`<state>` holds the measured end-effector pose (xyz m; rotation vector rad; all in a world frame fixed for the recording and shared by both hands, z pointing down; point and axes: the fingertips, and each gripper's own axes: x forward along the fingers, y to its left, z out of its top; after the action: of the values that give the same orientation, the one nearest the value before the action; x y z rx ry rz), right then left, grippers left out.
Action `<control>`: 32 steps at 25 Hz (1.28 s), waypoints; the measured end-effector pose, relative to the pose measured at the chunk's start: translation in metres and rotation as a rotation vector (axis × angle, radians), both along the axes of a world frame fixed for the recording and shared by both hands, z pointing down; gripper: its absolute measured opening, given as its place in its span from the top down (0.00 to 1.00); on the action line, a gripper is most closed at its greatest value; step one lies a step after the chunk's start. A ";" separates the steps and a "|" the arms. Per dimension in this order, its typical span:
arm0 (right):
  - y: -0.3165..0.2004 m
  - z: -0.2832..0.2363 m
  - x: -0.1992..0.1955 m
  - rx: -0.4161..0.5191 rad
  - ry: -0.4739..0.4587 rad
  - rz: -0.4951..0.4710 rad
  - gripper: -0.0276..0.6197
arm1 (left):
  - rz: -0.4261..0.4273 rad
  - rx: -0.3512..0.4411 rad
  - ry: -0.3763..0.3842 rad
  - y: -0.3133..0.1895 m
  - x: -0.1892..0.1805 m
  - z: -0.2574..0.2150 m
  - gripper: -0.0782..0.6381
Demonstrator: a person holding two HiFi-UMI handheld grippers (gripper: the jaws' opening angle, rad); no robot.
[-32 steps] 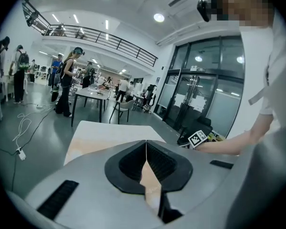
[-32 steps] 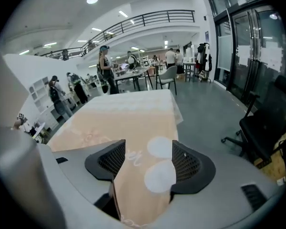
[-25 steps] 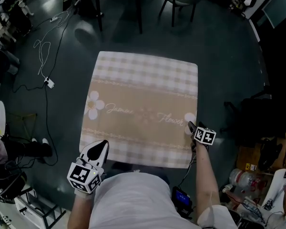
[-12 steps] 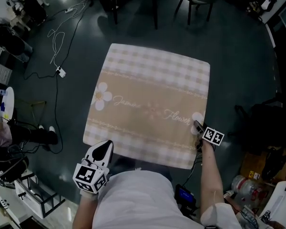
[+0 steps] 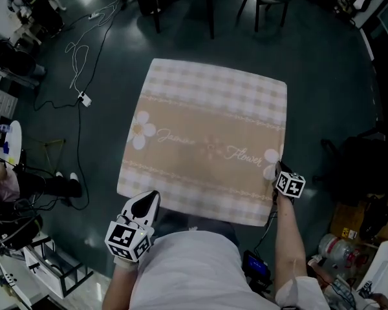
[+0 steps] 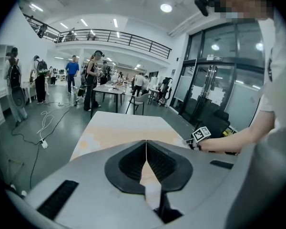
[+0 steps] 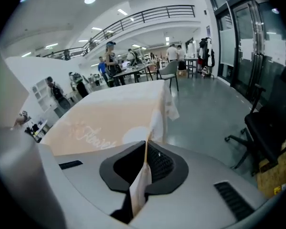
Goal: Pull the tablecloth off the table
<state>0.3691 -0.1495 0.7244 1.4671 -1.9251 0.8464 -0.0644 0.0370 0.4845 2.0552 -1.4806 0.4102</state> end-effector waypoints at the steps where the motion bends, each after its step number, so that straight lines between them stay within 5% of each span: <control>1: 0.000 -0.004 -0.004 0.004 -0.004 -0.013 0.91 | 0.005 0.001 0.003 0.000 0.000 0.000 0.87; 13: 0.007 -0.051 -0.105 0.051 -0.189 -0.107 0.92 | 0.006 0.010 0.030 0.000 -0.015 0.002 0.87; 32: 0.065 -0.085 -0.302 0.000 -0.391 -0.453 0.92 | 0.019 0.014 0.053 0.000 -0.034 0.003 0.87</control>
<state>0.0673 -0.0849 0.6390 0.8444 -2.4122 0.9611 -0.0979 0.0367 0.4878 2.0762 -1.4378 0.3508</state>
